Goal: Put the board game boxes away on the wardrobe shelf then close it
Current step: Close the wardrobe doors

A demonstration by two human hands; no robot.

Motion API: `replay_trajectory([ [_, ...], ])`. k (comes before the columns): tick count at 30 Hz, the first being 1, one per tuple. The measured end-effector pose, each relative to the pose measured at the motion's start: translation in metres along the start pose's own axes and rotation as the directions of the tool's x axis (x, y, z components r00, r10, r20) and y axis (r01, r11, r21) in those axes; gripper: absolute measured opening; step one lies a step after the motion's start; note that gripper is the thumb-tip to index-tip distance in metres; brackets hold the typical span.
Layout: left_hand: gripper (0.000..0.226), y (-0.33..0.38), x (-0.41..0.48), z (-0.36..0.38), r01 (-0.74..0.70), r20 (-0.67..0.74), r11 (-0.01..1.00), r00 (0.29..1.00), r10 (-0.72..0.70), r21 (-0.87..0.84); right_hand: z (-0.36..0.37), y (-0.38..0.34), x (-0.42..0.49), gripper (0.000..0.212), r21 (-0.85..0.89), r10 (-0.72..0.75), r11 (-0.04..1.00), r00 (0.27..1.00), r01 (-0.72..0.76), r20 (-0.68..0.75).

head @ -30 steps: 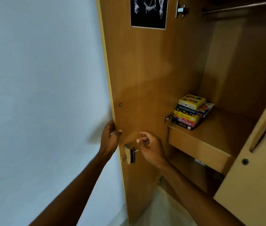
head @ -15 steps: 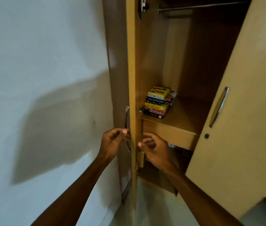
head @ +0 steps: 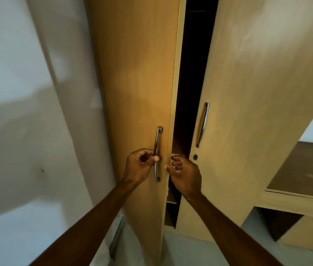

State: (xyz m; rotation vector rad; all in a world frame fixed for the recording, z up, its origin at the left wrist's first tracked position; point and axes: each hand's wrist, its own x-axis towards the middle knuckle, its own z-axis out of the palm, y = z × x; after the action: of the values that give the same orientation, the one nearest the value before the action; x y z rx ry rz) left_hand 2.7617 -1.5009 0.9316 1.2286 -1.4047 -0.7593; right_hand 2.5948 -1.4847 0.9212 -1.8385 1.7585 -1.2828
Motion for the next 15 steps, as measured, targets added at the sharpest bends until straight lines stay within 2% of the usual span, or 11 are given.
replay_trajectory([
  [7, 0.011, 0.002, 0.060, 0.066, 0.002, 0.048, 1.000, 0.999, -0.001, -0.023, -0.019, 0.054, 0.068, 0.059, -0.202, -0.076, 0.978, 0.984, 0.042, -0.162],
  [11, 0.012, -0.005, 0.097, 0.098, -0.021, 0.064, 1.000, 0.998, 0.022, -0.019, -0.026, 0.076, 0.111, 0.071, -0.348, -0.189, 0.930, 0.964, 0.115, -0.185],
  [15, 0.010, -0.012, 0.135, 0.129, -0.030, 0.037, 0.999, 0.999, 0.031, -0.023, -0.027, 0.095, 0.159, 0.089, -0.444, -0.199, 0.891, 0.960, 0.093, -0.199],
])
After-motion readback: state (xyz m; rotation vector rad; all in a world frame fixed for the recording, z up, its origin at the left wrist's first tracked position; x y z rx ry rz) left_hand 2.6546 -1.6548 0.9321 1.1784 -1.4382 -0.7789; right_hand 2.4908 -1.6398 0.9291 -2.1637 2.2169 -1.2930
